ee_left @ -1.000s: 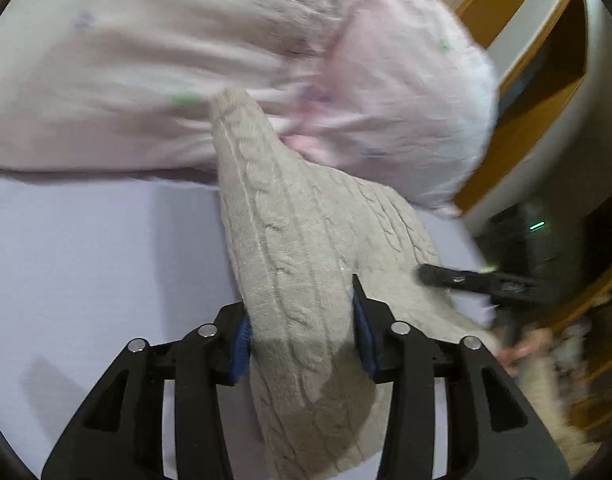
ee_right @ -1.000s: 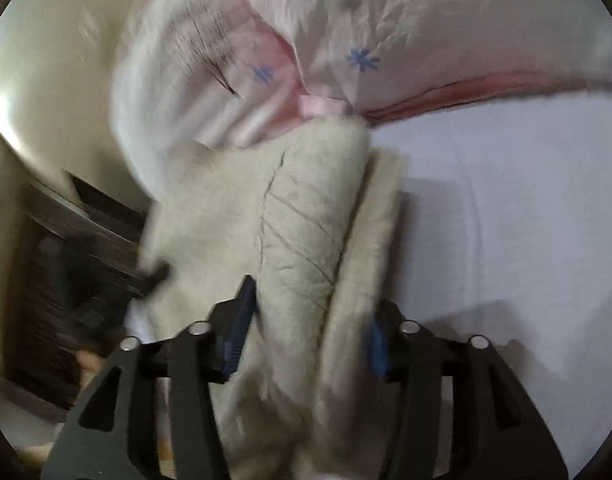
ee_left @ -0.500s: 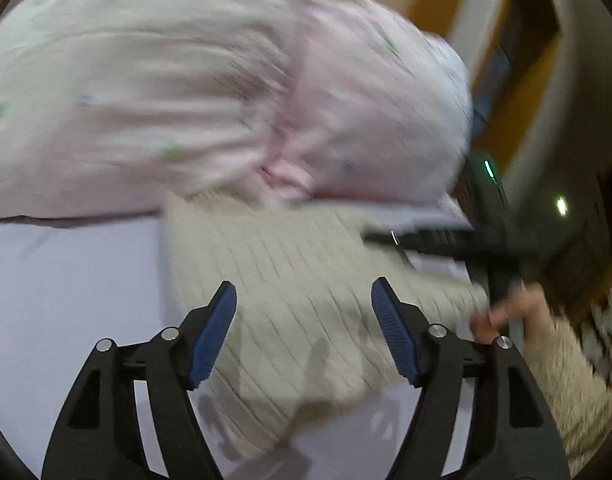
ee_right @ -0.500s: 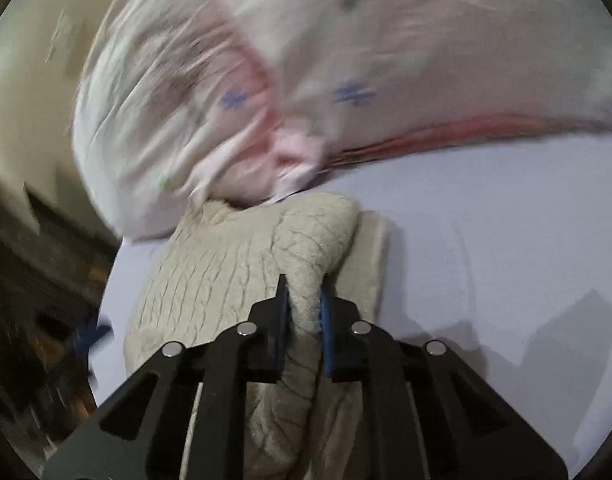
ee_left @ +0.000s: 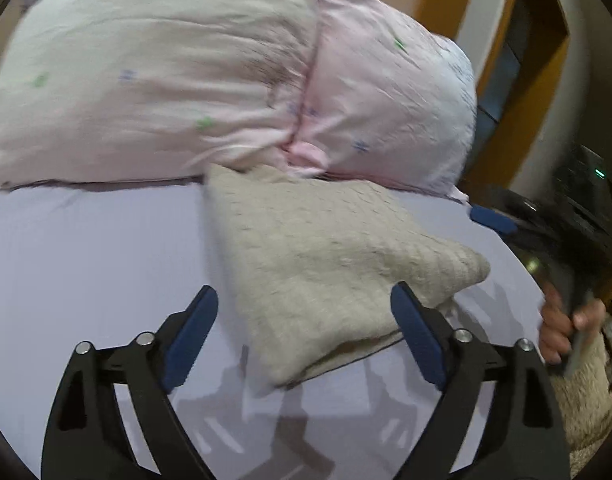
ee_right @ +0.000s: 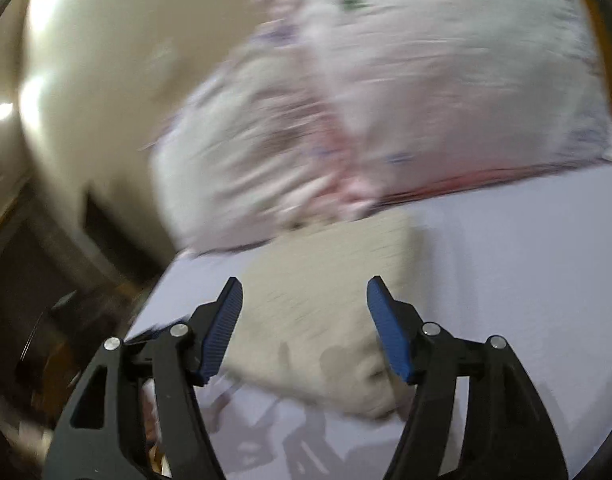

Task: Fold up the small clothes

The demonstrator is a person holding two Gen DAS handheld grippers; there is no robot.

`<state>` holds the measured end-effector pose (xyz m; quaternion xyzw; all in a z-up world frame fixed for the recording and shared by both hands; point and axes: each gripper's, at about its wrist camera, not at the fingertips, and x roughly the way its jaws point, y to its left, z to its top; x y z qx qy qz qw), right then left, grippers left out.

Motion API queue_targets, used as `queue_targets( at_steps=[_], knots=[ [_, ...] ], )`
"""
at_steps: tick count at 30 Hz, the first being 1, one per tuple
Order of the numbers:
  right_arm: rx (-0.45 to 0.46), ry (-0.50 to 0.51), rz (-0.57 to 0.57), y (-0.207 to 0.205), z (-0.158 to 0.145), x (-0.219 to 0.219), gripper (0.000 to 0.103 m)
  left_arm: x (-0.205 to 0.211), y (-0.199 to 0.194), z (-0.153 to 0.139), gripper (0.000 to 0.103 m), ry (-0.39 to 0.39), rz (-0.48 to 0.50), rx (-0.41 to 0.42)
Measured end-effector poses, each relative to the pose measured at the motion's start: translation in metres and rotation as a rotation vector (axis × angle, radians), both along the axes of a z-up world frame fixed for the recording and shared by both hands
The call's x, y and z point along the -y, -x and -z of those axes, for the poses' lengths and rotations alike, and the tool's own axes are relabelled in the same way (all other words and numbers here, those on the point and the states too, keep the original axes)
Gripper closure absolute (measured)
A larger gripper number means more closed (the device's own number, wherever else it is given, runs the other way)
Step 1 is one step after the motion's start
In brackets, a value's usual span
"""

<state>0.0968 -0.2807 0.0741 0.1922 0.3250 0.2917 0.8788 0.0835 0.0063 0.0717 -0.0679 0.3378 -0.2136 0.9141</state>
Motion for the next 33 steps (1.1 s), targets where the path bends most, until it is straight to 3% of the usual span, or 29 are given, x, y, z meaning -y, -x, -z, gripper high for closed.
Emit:
queue_targets(
  at_steps=[2, 6, 9, 11, 13, 16, 22, 28, 33],
  knots=[
    [-0.004, -0.002, -0.071, 0.004, 0.01, -0.015, 0.042, -0.004, 0.007, 0.004, 0.007, -0.027, -0.025, -0.01],
    [-0.218, 0.184, -0.005, -0.026, 0.069, -0.034, 0.046, 0.0, 0.015, 0.019, 0.007, -0.063, -0.031, -0.054],
    [-0.151, 0.124, 0.032, -0.006, 0.055, -0.023, 0.047, 0.004, 0.02, 0.029, 0.001, -0.109, -0.054, -0.104],
    [-0.099, 0.12, 0.064, 0.012, 0.044, -0.011, 0.018, 0.008, 0.025, 0.034, 0.001, -0.161, -0.093, -0.12],
    [-0.051, 0.153, 0.12, 0.034, 0.036, -0.004, 0.002, 0.013, 0.028, 0.037, 0.001, -0.205, -0.119, -0.142],
    [-0.055, 0.243, 0.176, 0.047, 0.039, -0.001, 0.002, 0.021, 0.028, 0.043, 0.001, -0.237, -0.135, -0.16],
    [-0.189, 0.549, 0.247, 0.049, 0.077, -0.032, 0.002, 0.033, 0.019, 0.06, 0.001, -0.303, -0.168, -0.225],
    [-0.211, 0.645, 0.235, 0.043, 0.088, -0.056, 0.002, 0.036, 0.021, 0.065, 0.001, -0.344, -0.181, -0.216],
    [-0.208, 0.642, 0.262, 0.039, 0.087, -0.057, 0.002, 0.035, 0.019, 0.065, 0.001, -0.341, -0.19, -0.208]
  ],
)
